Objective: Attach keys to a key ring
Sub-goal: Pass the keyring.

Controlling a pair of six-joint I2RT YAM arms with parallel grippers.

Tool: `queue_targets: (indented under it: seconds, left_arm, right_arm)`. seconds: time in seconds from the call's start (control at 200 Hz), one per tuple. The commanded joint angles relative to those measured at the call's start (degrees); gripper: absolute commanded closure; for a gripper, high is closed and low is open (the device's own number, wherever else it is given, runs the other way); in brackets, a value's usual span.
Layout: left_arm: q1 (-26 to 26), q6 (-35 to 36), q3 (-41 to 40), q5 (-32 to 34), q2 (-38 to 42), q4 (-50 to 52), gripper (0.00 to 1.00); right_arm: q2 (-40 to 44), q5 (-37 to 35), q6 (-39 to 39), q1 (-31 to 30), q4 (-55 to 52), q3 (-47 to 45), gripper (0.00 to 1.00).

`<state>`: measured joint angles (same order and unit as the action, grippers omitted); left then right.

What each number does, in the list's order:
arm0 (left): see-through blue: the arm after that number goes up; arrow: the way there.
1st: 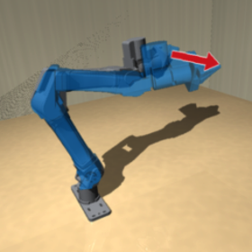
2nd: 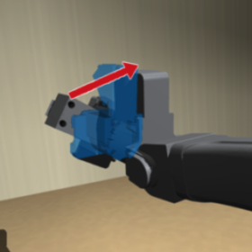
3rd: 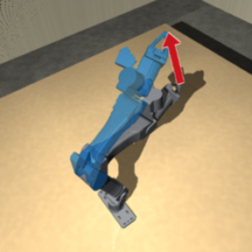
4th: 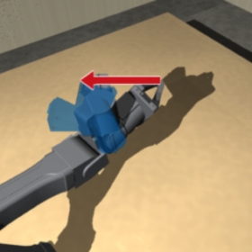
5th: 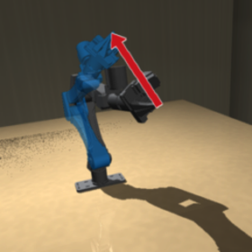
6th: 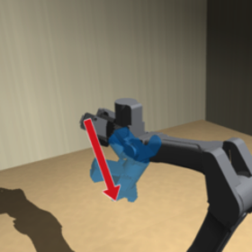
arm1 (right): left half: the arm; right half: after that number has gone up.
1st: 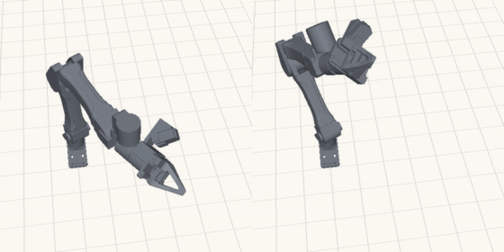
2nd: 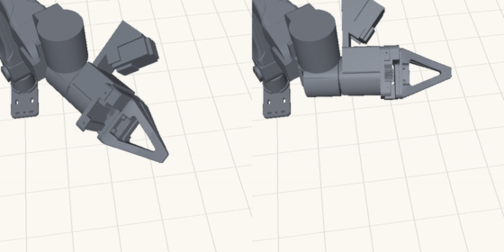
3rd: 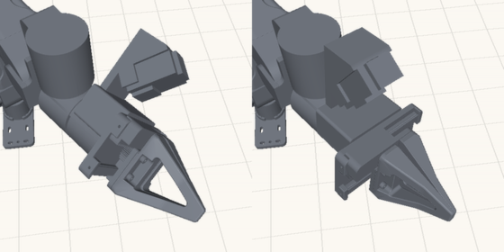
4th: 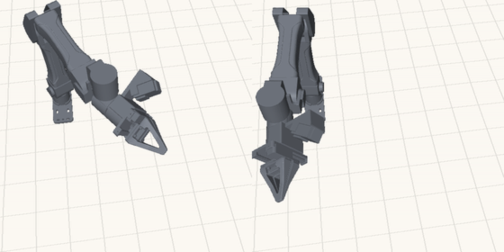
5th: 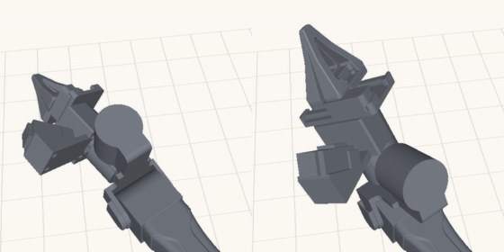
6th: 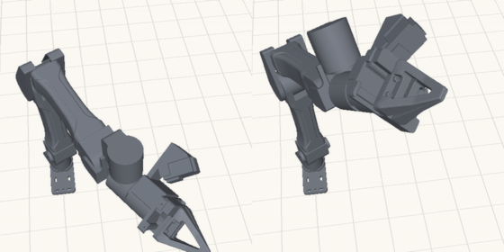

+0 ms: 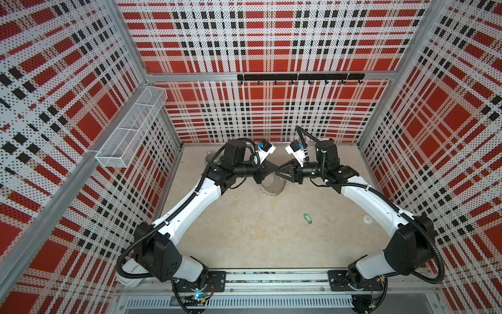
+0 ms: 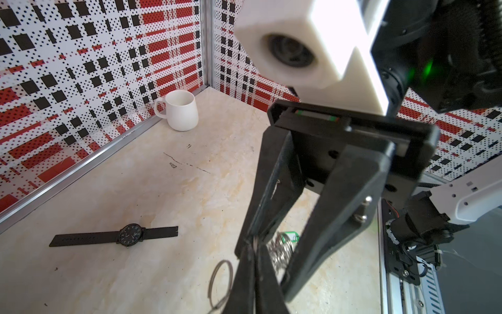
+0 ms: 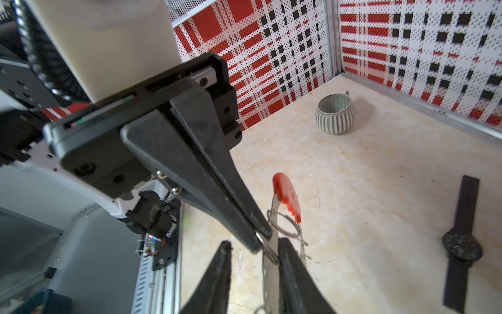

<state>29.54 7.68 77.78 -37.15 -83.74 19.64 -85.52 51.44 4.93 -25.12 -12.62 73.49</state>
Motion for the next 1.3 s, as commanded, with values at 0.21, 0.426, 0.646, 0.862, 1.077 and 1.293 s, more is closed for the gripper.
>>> queue_targets:
  seconds: [0.21, 0.426, 0.646, 0.862, 1.077, 1.293]
  left_arm:
    - [-1.5, -0.1, 0.3, -3.1, 1.0, -0.6, 1.00]
    - [-1.6, 0.1, 0.6, -3.5, 0.8, 0.2, 1.00]
    - [-1.5, 0.2, 0.5, -3.4, 0.9, 0.7, 1.00]
    - [-1.5, 0.1, 0.8, -3.5, 1.1, 0.7, 1.00]
    - [-1.5, 0.1, 0.8, -3.4, 1.2, 0.8, 1.00]
    - [-1.5, -0.1, 1.1, -3.5, 1.1, 0.8, 1.00]
  right_arm:
    - [0.1, 0.3, -2.8, -0.4, -0.9, 1.7, 0.83]
    - [0.0, 0.0, -3.6, -0.4, -2.3, 2.9, 0.76]
    - [0.2, -0.1, -4.3, -0.2, -3.4, 4.0, 0.70]
    - [-0.1, -0.1, -4.4, -0.1, -3.5, 3.3, 0.72]
    - [0.6, 0.3, -3.6, 1.7, -2.5, 1.9, 0.69]
    - [0.1, 1.2, -3.7, 1.7, -2.6, 2.1, 0.67]
